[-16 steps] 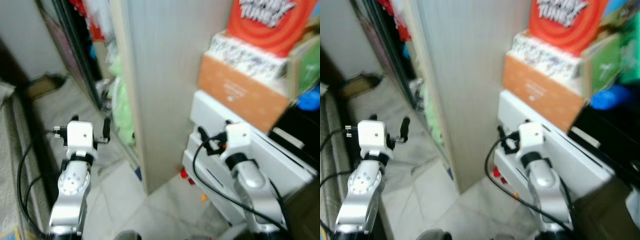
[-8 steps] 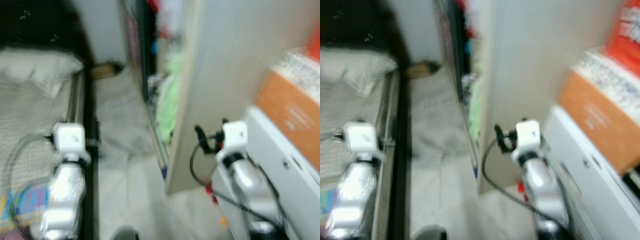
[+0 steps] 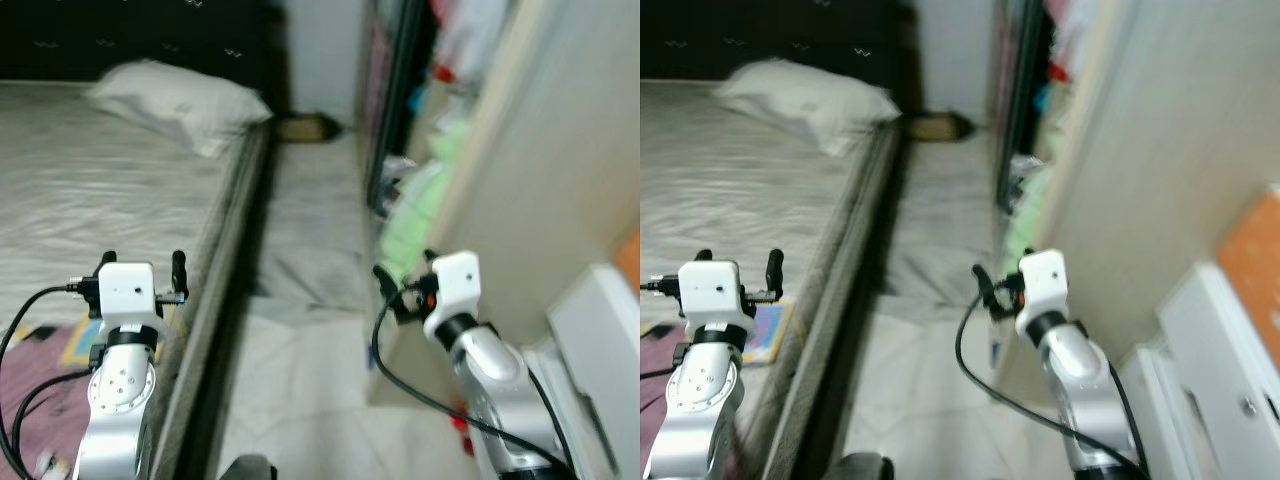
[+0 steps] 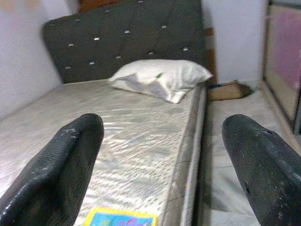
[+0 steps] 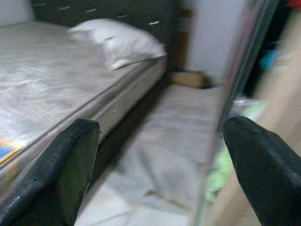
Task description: Clean up the room
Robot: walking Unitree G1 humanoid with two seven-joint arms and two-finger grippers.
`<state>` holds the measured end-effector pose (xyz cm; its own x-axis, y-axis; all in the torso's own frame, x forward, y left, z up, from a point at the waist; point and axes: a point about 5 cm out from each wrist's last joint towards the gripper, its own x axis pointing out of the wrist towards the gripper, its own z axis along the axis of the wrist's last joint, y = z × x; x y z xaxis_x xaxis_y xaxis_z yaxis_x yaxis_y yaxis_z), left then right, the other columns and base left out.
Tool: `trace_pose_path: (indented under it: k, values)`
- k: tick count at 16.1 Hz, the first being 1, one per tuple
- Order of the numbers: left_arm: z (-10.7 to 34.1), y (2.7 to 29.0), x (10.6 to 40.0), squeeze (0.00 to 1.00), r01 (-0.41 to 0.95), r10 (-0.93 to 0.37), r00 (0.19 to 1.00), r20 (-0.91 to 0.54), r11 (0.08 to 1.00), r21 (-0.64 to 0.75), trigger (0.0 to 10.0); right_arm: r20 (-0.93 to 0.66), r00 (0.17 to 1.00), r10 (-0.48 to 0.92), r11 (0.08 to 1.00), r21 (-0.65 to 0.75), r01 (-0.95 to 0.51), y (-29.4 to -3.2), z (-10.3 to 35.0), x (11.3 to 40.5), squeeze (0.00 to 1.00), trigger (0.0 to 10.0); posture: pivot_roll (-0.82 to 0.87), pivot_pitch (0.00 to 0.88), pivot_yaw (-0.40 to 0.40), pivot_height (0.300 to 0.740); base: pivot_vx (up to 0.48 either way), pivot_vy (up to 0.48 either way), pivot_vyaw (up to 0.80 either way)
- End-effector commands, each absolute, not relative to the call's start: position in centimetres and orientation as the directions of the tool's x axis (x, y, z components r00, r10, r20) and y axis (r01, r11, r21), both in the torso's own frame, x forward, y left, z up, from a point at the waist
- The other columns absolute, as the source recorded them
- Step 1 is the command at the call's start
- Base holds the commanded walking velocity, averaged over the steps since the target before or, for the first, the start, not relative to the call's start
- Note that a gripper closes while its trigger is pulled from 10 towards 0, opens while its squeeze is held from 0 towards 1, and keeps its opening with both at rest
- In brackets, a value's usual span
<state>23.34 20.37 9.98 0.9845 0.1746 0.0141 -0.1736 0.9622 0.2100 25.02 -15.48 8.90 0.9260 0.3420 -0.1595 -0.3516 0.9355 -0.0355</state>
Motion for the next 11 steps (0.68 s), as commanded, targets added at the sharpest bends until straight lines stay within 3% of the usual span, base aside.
trace_pose_path:
  k: [1,11]
  values:
    - [10.2,20.0,23.3,0.00,-0.158,0.158,0.987,0.020,0.964,0.214,10.0,-0.175,0.910,0.377,0.922,-0.018,-0.386,-15.5,9.0,24.7,0.00,10.0,-0.02,0.000,-0.013,0.740,0.000,0.000,0.80]
    - [10.6,18.7,24.1,0.00,-0.113,0.110,0.994,0.023,0.978,0.176,10.0,-0.079,0.915,0.397,0.918,0.002,-0.398,-14.1,10.9,26.3,0.00,10.0,-0.02,0.000,-0.008,0.740,0.000,0.000,0.80]
